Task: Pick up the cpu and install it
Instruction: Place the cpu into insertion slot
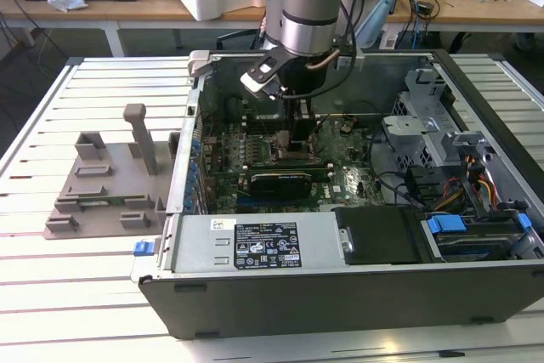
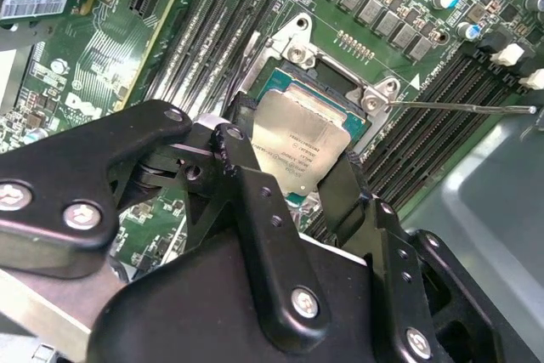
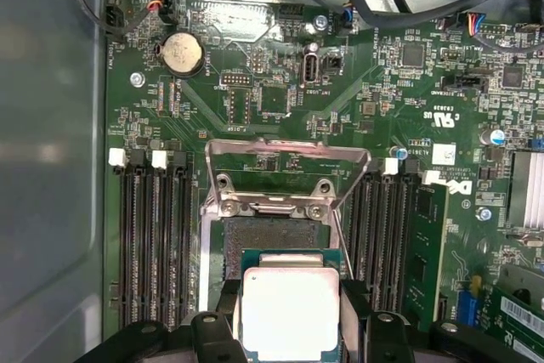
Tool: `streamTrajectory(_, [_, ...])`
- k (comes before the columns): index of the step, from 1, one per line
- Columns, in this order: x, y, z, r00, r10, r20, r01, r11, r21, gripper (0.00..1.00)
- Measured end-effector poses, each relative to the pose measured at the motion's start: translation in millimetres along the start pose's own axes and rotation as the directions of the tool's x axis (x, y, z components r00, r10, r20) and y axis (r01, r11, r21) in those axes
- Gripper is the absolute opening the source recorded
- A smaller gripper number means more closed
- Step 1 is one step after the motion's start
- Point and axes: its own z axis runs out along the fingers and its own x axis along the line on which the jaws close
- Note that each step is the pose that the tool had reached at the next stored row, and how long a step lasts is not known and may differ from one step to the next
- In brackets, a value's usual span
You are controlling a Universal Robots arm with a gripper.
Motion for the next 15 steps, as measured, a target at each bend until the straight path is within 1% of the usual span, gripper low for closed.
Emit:
streamTrajectory(4, [0.4,0.2,3.0,1.0,0.0,-0.0001,0.0,1.0,-0.0001,0.55])
streamTrajectory(8, [1.1,0.6,9.7,1.0,0.001,0.0,-0.001,1.0,0.0,0.55])
streamTrajectory(10, [2.3,1.4,13.2,0.9999,0.016,-0.0009,-0.016,0.9999,0.0008,0.55])
streamTrajectory(12, [6.4,2.0,15.0,0.9996,0.027,-0.0015,-0.027,0.9996,0.0014,0.55])
streamTrajectory(14, [6.9,2.0,17.0,0.9988,0.05,-0.0027,-0.05,0.9988,0.0027,0.55])
streamTrajectory(15, [6.9,2.2,17.8,0.9985,0.054,-0.0029,-0.054,0.9985,0.0028,0.55])
